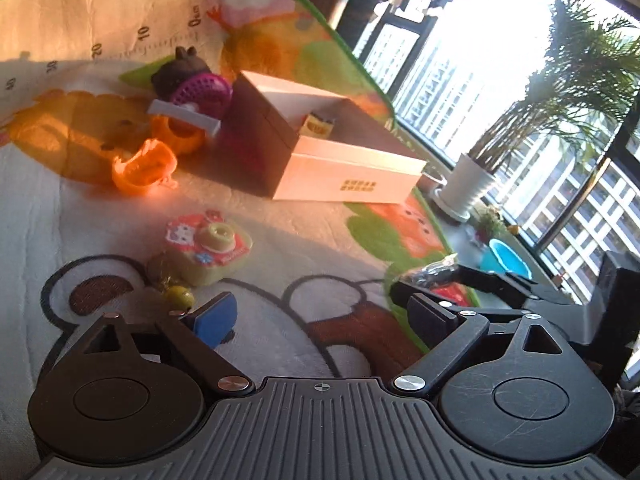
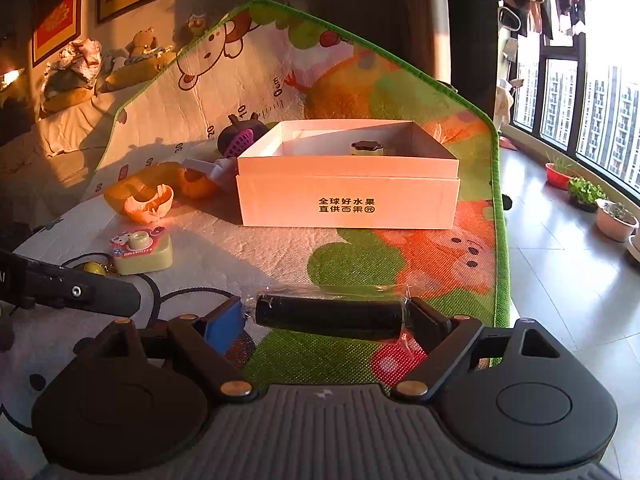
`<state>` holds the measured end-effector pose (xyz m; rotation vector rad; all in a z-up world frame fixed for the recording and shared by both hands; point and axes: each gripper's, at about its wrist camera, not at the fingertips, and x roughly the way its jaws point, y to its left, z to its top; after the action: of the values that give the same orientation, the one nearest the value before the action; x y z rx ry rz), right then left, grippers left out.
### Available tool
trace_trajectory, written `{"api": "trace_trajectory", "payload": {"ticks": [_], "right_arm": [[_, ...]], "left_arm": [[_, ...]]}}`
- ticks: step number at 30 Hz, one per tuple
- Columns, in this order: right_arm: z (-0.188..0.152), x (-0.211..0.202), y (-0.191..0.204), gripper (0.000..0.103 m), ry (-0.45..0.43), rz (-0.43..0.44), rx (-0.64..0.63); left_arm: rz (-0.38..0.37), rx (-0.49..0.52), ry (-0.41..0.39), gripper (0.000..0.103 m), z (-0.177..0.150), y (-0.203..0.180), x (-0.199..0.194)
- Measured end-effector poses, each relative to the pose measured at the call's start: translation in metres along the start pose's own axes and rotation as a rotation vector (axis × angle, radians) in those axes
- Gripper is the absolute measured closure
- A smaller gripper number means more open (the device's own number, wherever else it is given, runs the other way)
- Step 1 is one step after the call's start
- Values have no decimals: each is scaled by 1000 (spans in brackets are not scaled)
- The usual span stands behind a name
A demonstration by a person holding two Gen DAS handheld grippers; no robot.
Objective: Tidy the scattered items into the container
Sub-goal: 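Grasp the pink Hello Kitty toy with the left tool, then carry and release the Hello Kitty toy into the box with left tool while right tool drops the tube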
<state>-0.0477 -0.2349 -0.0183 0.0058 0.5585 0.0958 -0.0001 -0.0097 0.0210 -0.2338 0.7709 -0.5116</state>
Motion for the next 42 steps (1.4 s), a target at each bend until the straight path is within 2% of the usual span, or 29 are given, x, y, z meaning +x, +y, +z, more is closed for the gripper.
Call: {"api": "trace_trajectory", "payload": {"ticks": [3,4,7,8,12,15,17,20,23,26,29,31,33,38,42], "right_arm": [[0,1,0,16,4,-1,-2],[0,0,0,16,4,-2,-3],[0,0,1,16,1,-2,-4],[0,0,1,16,3,-2,-5],[-1,-1,1,16,2,-4,-6],[0,-1,1,16,0,-2,-7],[0,-1,2,16,-2,-2,-8],[0,-1,2,16,-5,-2,-10],[-1,-2,2,16,-7,-1,-13],[-1,-2,3,16,-8,0,-16],[-1,-1,3,16,-5,-1,-19],[0,0,3,16,0,-4,-20],[0,0,3,16,4,-8,-18],[2,2,2,16,21,-18,-10],[2,2,5,16,54,-35,-24]], "left_arm": [[56,5,-1,7,0,10,2],[121,19,-2,6,2,11,2],[421,113,-23,6,6,14,5],[441,111,-24,6,6,16,4],[181,24,-19,6,8,14,-5],[119,46,-24,6,6,-1,1],[135,41,-18,6,9,-4,11],[239,35,-23,6,18,-4,28],[279,34,-42,6,27,-2,40],[297,89,-50,7,33,-5,54],[344,163,-46,13,34,-10,67],[339,192,-44,21,36,-11,69],[341,225,-37,40,35,-12,69],[314,240,-25,42,30,-10,59],[258,220,-16,42,18,-13,39]]}}
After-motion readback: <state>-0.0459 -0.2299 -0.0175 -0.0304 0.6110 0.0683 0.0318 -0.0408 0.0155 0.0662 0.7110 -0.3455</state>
